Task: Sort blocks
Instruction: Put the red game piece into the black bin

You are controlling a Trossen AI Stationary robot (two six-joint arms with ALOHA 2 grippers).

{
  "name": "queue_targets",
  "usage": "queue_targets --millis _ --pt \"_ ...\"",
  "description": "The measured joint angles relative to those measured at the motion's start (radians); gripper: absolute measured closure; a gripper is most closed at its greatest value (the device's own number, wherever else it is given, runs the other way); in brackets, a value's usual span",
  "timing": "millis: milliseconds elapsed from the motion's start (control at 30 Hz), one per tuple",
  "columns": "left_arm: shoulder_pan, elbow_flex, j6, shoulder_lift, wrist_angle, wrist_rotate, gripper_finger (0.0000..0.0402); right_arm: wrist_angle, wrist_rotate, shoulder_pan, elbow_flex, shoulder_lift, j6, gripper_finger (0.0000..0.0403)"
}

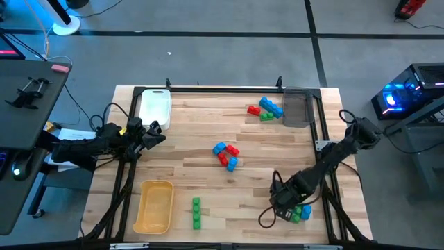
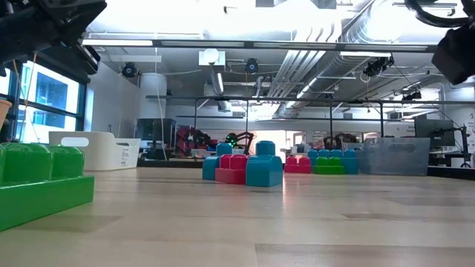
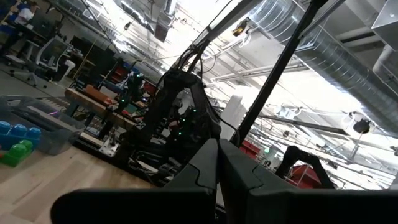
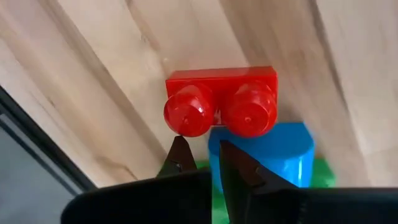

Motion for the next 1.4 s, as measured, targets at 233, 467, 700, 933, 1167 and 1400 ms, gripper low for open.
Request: queue_targets --millis 233,467,700,933,1167,1400 --pt "0.0 0.0 0.0 0.0 0.0 0.0 0.0401 -0.035 0.104 -0.012 0.0 0.0 -0.129 0.0403" --pt "0.0 0.0 0.0 0.0 0.0 0.0 0.0401 0.027 0.217 -0.119 0.0 0.0 -0.273 0.0403" --pt "0.0 0.0 0.0 0.0 0.0 0.0 0.0401 0.078 0.179 -0.22 0.032 -0.056 -0.437 0.0403" --pt "0.0 0.0 0.0 0.0 0.0 0.0 0.0401 0.022 0.145 -0.224 0.084 -0.139 -0.703 0.0402" --pt "0.0 0.0 0.0 0.0 0.0 0.0 0.0401 0.022 0.093 -0.227 0.084 -0.055 -0.967 0.0337" --pt "0.0 0.0 0.0 0.0 0.0 0.0 0.0401 0.047 0.171 -0.245 0.083 0.045 -1.128 0.0214"
